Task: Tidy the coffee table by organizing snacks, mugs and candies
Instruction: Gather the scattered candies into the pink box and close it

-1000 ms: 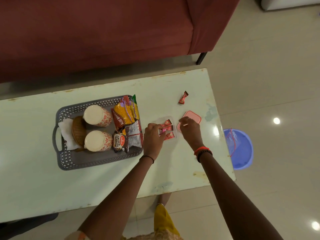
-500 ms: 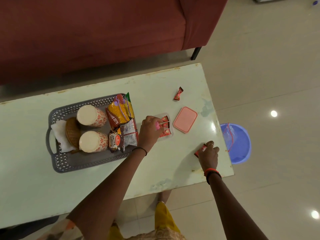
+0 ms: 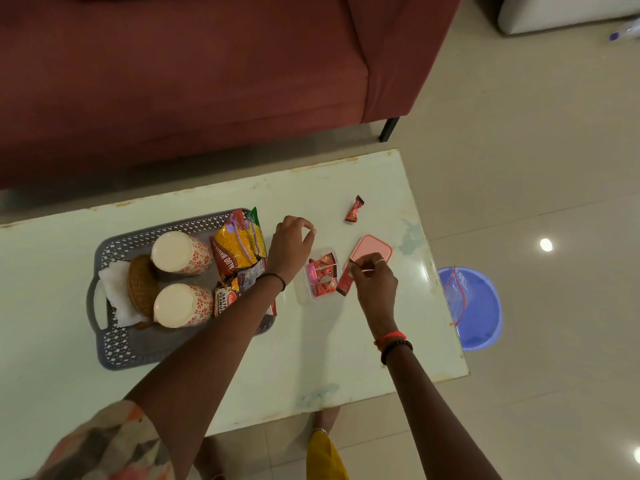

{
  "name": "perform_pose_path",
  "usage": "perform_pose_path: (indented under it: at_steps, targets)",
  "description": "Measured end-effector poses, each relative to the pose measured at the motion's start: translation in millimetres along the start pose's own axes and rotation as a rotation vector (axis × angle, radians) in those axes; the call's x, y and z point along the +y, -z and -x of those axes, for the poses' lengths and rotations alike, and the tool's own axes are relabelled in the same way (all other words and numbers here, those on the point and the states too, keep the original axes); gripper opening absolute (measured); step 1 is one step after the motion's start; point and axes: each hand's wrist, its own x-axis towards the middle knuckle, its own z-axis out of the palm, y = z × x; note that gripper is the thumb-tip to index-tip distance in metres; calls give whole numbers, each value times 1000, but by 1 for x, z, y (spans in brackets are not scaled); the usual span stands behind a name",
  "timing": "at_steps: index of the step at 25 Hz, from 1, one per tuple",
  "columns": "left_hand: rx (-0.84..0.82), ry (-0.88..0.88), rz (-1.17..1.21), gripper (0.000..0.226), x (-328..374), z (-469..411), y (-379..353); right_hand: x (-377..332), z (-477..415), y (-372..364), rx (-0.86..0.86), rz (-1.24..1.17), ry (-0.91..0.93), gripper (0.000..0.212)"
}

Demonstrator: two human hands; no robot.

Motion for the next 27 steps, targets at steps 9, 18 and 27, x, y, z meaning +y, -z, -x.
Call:
perform_pose_path:
  at_steps: [9, 18, 27]
  targets:
    - [14, -78, -125, 26, 16, -67, -27, 1, -9, -31, -101, 73, 53, 13]
    - [-63, -56, -203, 29, 47, -105, -94, 36, -26, 0, -52, 94, 22, 14]
    - [112, 23, 129, 22, 58, -59, -60, 33, -52, 5, -17, 115, -52, 19]
